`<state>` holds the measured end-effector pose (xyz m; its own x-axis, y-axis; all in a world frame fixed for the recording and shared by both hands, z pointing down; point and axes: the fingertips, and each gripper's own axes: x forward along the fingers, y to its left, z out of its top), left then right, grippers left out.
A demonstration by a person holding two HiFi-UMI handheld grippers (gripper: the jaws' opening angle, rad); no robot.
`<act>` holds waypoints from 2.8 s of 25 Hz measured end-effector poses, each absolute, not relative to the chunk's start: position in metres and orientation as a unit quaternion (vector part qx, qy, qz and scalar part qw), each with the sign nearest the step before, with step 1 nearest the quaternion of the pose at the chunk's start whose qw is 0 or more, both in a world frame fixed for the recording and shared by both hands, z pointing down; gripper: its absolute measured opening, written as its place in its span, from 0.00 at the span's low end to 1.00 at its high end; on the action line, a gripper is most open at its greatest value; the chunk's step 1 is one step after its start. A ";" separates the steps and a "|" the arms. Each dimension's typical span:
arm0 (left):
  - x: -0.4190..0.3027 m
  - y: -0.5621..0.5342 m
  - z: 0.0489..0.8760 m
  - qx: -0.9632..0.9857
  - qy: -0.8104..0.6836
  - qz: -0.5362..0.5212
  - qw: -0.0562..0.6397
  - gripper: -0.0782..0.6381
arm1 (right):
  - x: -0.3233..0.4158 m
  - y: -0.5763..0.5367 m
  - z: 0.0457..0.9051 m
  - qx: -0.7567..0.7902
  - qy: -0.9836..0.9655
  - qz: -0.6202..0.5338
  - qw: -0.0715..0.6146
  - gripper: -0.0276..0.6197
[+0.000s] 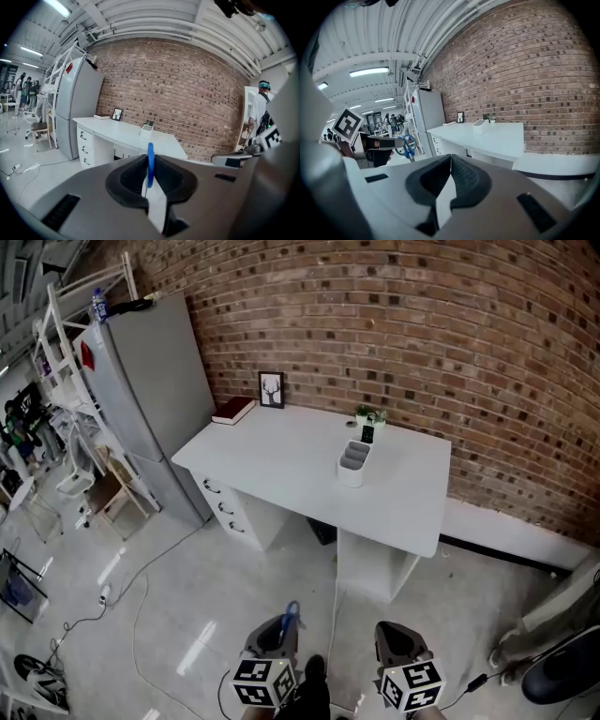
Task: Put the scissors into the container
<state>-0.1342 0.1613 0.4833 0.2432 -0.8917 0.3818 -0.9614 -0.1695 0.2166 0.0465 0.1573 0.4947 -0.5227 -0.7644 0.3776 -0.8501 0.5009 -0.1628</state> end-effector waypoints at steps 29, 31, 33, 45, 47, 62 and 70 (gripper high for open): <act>-0.213 -0.052 0.474 0.802 -0.554 0.073 0.210 0.17 | -0.035 -0.033 0.481 0.536 -0.817 0.168 0.132 0.04; -0.210 -0.060 0.475 0.803 -0.554 0.072 0.208 0.17 | -0.033 -0.041 0.483 0.534 -0.818 0.168 0.131 0.04; -0.206 -0.070 0.474 0.802 -0.556 0.071 0.206 0.17 | -0.029 -0.051 0.485 0.532 -0.820 0.167 0.130 0.05; -0.178 -0.157 0.461 0.798 -0.569 0.064 0.186 0.17 | 0.001 -0.136 0.488 0.523 -0.827 0.165 0.126 0.04; -0.173 -0.173 0.456 0.799 -0.571 0.061 0.182 0.17 | 0.005 -0.149 0.488 0.520 -0.828 0.165 0.127 0.04; -0.132 -0.272 0.413 0.816 -0.560 0.045 0.133 0.17 | 0.020 -0.202 0.494 0.502 -0.838 0.168 0.131 0.04; -0.096 -0.319 0.400 0.830 -0.544 0.036 0.118 0.17 | 0.037 -0.209 0.501 0.504 -0.834 0.178 0.133 0.04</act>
<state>-0.0961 -0.3191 0.3996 0.4066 -0.8940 0.1881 -0.9110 -0.3812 0.1577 0.0371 -0.2087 0.5008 -0.4556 -0.7941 0.4022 -0.8892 0.4275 -0.1632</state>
